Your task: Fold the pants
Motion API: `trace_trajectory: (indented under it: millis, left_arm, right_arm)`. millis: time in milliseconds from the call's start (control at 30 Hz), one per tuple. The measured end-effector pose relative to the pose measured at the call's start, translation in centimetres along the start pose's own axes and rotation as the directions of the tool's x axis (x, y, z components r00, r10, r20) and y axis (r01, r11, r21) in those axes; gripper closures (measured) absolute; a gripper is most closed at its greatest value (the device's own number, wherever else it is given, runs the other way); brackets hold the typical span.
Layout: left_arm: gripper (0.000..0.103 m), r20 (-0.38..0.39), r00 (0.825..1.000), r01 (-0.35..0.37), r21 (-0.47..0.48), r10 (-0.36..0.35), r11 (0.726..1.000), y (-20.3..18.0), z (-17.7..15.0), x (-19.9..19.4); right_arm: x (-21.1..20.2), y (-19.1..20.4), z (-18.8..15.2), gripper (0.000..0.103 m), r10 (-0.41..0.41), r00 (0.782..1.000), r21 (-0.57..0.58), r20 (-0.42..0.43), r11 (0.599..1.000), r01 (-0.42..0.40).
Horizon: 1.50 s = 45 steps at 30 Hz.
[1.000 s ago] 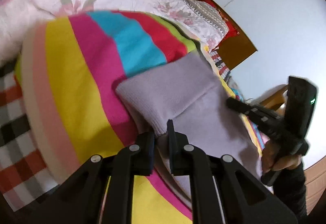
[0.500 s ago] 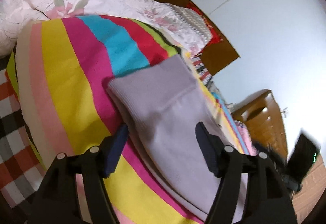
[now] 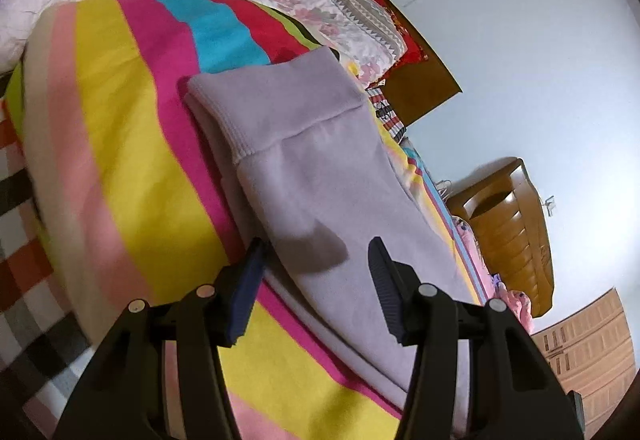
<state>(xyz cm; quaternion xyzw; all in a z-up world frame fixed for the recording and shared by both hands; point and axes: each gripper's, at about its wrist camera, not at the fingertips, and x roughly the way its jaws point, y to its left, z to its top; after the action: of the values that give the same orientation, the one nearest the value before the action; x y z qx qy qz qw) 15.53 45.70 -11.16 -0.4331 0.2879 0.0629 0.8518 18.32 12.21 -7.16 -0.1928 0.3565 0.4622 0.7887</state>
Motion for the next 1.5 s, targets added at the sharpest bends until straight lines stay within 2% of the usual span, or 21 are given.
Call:
trace_trajectory:
  millis: [133,233,300,333,367,433,533,700,733,900,933,967,1033,1100,1200,1267,1333,1367,1467,1500]
  left_arm:
    - [0.048,0.01,1.0,-0.01,0.034,0.009,0.999,-1.3,-1.9,-2.4]
    - [0.041,-0.033,0.999,0.031,0.036,-0.03,0.999,-2.0,-4.1,-3.7]
    - [0.04,-0.078,0.995,0.071,0.049,-0.067,0.996,-2.9,-6.0,-4.2]
    - [0.04,-0.109,0.989,0.102,0.056,-0.096,0.993,-3.5,-7.0,-4.4]
    - [0.04,-0.13,0.985,0.123,0.057,-0.115,0.991,-4.0,-7.8,-4.3]
    - [0.04,-0.175,0.971,0.172,0.051,-0.161,0.984,-4.9,-9.0,-4.2]
    - [0.04,-0.251,0.939,0.255,0.043,-0.237,0.966,-6.7,-10.2,-3.1]
    - [0.042,-0.313,0.906,0.31,0.031,-0.286,0.95,-8.6,-10.8,-0.4]
    - [0.042,-0.315,0.907,0.305,0.031,-0.28,0.952,-8.8,-10.8,0.2]
    - [0.057,-0.3,0.915,0.278,-0.021,-0.271,0.96,-8.4,-10.1,2.2]
    - [0.069,-0.293,0.919,0.27,-0.023,-0.265,0.962,-8.3,-10.0,2.4]
    - [0.089,-0.29,0.923,0.257,-0.028,-0.254,0.966,-8.0,-9.9,2.6]
    - [0.098,-0.279,0.93,0.241,-0.022,-0.237,0.97,-7.5,-9.7,2.7]
    - [0.099,-0.26,0.939,0.235,0.002,-0.227,0.972,-7.6,-9.8,1.9]
    - [0.099,-0.227,0.958,0.2,0.093,-0.175,0.975,-8.5,-10.0,0.2]
    - [0.099,-0.254,0.956,0.182,0.115,-0.148,0.977,-8.3,-10.3,0.5]
    - [0.099,-0.288,0.947,0.171,0.08,-0.141,0.982,-7.0,-10.6,1.8]
    - [0.099,-0.281,0.948,0.182,0.08,-0.153,0.98,-6.8,-10.7,1.8]
    - [0.095,-0.274,0.954,0.164,0.136,-0.122,0.977,-7.3,-10.8,1.8]
    - [0.095,-0.276,0.954,0.163,0.147,-0.118,0.976,-7.4,-10.8,1.8]
  right_arm:
    - [1.6,1.0,0.7,0.079,-0.048,0.999,-0.096,-0.013,0.994,0.047]
    - [2.9,1.3,0.8,0.079,-0.041,0.998,-0.133,-0.048,0.991,0.034]
    - [3.1,1.5,0.9,0.082,-0.045,0.998,-0.154,-0.037,0.987,0.039]
    - [3.0,1.6,0.9,0.085,-0.055,0.998,-0.163,-0.032,0.985,0.049]
    - [3.0,1.7,1.0,0.1,-0.074,0.997,-0.171,-0.027,0.983,0.068]
    - [2.7,1.6,1.0,0.1,-0.077,0.997,-0.17,-0.015,0.983,0.074]
    - [1.3,0.5,1.5,0.1,-0.035,0.999,-0.094,0.04,0.995,0.039]
    - [0.2,-0.7,2.1,0.1,0.001,0.997,-0.034,0.079,0.999,0.001]
    - [0.2,-0.7,2.1,0.1,0.003,0.997,-0.033,0.079,0.999,0.0]
    - [0.1,-0.4,2.1,0.1,0.007,0.996,-0.037,0.085,0.999,-0.004]
    - [0.1,-0.4,2.0,0.1,0.006,0.996,-0.036,0.088,0.999,-0.003]
    - [0.2,-0.4,2.0,0.1,0.006,0.996,-0.034,0.088,0.999,-0.003]
    - [0.5,-0.3,1.8,0.1,0.006,0.997,-0.035,0.081,0.999,-0.003]
    - [0.8,0.1,1.7,0.1,0.004,0.997,-0.046,0.072,0.999,0.0]
    - [0.6,1.1,1.9,0.1,-0.002,0.998,-0.073,0.069,0.997,0.007]
    - [0.8,1.6,1.6,0.1,-0.01,0.999,-0.086,0.046,0.996,0.014]
    - [1.9,1.8,0.8,0.1,-0.025,1.0,-0.102,0.003,0.994,0.025]
    - [2.6,1.6,0.4,0.1,-0.02,1.0,-0.089,-0.015,0.996,0.019]
    - [2.4,1.4,0.7,0.099,-0.023,1.0,-0.076,-0.009,0.997,0.022]
    - [2.5,1.3,0.8,0.095,-0.022,1.0,-0.065,-0.018,0.998,0.02]
